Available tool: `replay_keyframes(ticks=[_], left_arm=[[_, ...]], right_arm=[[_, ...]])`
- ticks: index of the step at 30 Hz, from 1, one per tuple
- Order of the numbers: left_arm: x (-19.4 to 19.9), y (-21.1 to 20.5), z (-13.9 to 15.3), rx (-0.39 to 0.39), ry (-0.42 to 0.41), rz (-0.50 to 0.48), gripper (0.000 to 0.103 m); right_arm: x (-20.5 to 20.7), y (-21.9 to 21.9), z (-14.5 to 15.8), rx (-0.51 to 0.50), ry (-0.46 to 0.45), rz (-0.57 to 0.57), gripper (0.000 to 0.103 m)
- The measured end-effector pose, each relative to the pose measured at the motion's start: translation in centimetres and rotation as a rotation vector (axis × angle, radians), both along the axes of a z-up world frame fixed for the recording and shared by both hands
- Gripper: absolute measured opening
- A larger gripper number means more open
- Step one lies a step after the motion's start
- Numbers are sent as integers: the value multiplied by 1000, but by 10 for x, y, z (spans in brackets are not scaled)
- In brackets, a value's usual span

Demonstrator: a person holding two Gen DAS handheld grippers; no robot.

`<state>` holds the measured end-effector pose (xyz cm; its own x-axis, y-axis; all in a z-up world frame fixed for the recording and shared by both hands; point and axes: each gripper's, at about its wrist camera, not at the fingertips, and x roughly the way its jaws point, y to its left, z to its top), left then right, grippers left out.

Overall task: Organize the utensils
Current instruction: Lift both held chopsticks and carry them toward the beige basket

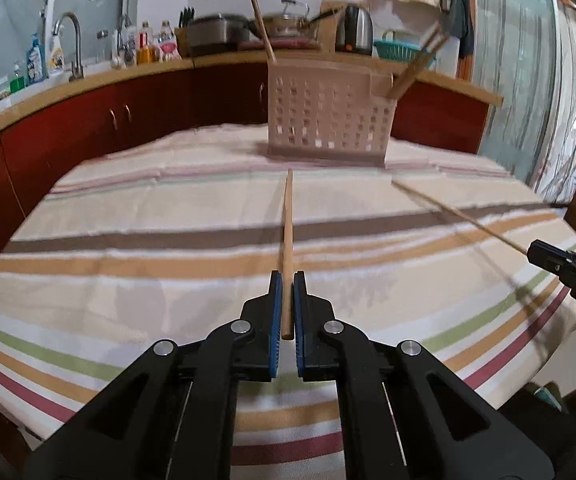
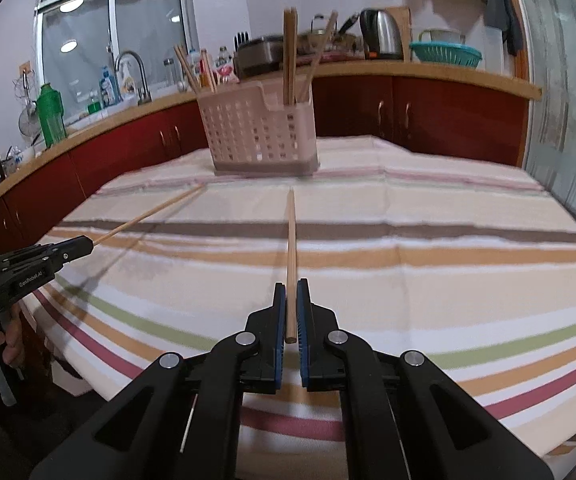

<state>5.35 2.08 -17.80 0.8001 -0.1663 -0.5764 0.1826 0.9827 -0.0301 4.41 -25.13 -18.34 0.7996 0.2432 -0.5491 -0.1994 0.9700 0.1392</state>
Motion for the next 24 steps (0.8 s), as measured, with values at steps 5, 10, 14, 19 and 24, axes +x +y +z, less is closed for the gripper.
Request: replay_keyframes(ticks=[5,10,14,19,24], left_arm=[[-7,4,25,-16,-72,16,6],[-11,7,48,-33,-133,24,6],[-16,8,64,-47,-175,30,6],[-21,9,82,-53,-224,28,6],[-22,11,96,-56,-247,31,6]], right_arm=[[-4,-2,23,14,-53,-6,6],[-5,-4,40,23,-94,-5,6],[-7,-4,50,27,-124,-3,6],[-8,-4,64,28,-154,-7,6],[-7,-5,74,26,-174,-9,6]])
